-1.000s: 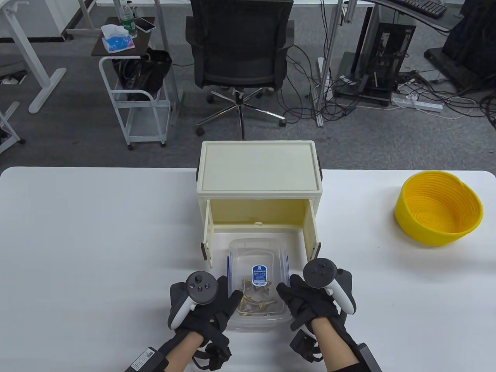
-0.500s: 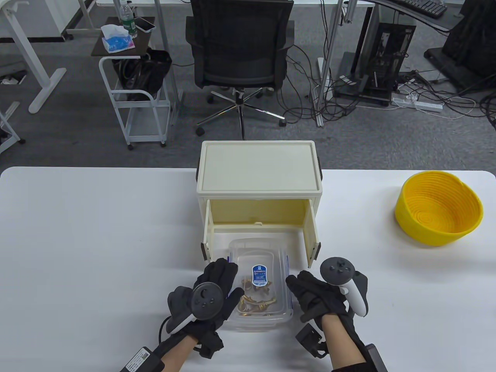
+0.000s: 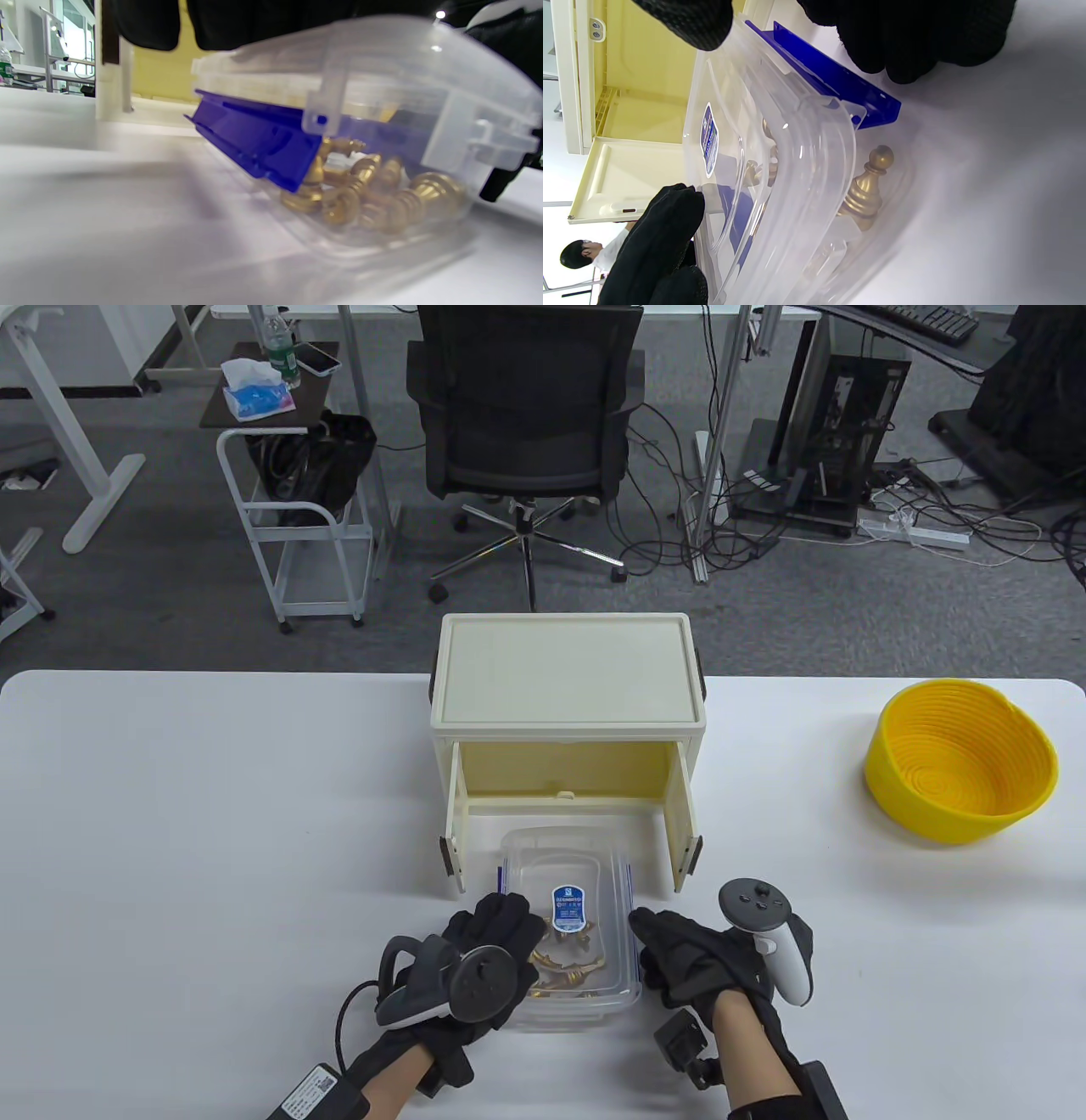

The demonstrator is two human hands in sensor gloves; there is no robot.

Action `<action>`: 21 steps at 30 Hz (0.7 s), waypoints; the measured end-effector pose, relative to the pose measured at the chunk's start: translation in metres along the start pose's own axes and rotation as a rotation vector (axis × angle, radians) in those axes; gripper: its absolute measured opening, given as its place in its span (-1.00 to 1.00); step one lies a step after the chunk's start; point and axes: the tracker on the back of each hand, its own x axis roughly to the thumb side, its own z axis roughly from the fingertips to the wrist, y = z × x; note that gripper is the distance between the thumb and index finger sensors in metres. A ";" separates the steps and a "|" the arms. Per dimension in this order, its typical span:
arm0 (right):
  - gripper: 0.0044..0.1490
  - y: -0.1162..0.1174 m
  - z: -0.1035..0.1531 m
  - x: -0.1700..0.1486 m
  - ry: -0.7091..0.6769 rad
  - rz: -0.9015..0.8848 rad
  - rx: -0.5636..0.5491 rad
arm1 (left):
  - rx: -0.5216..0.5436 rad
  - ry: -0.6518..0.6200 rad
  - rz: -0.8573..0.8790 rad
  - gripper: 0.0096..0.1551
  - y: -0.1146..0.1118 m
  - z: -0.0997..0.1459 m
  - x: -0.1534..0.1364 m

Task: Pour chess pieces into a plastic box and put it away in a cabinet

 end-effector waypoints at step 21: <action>0.31 0.012 -0.018 -0.008 0.036 -0.001 0.002 | -0.024 0.020 -0.006 -0.35 0.001 -0.002 0.001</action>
